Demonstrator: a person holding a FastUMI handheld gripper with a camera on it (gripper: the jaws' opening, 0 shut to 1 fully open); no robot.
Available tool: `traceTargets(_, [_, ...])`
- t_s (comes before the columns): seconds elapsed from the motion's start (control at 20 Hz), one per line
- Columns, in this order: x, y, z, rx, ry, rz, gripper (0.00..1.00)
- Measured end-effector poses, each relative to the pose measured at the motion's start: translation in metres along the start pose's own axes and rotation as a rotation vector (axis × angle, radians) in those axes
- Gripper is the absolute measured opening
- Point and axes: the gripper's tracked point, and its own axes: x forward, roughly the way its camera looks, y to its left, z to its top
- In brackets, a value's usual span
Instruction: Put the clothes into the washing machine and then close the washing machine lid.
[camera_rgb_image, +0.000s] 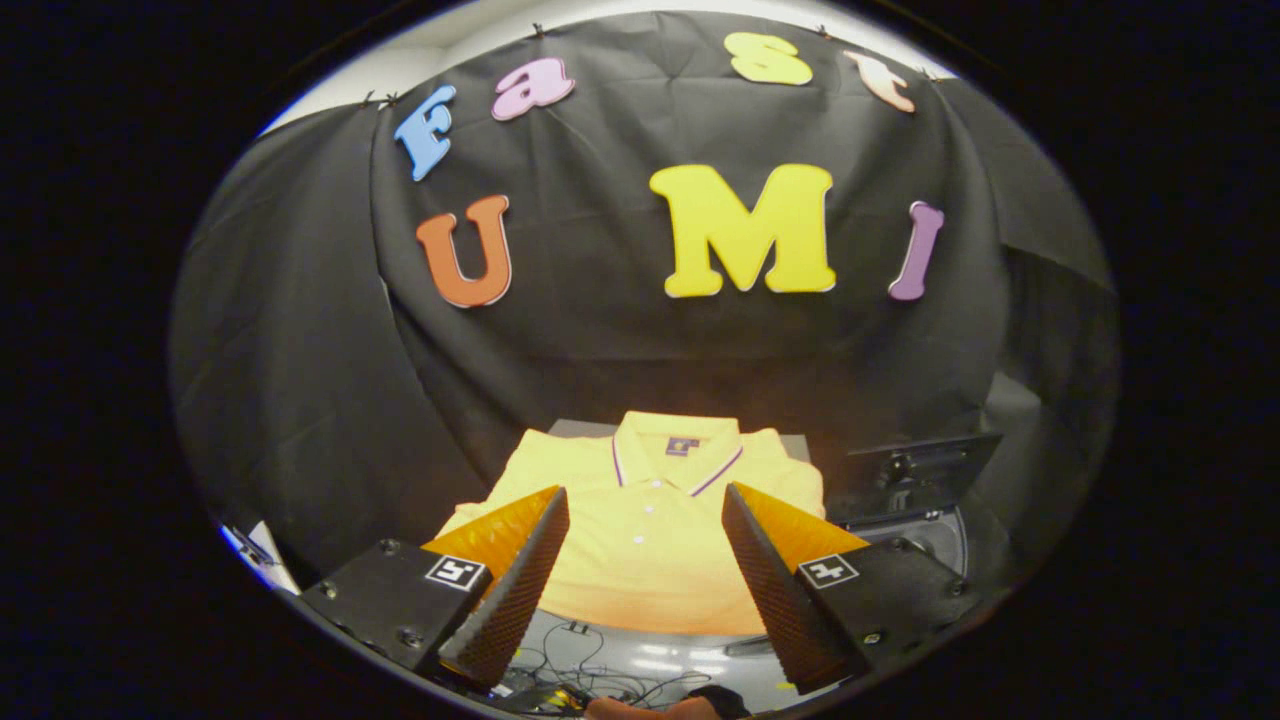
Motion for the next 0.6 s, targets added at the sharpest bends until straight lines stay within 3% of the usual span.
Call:
traceTargets(0.35, [0.078,0.003,-0.032,0.045,0.348,0.027,0.99])
traceTargets(0.6, [0.120,-0.003,-0.064,0.068,0.591,-0.033,0.99])
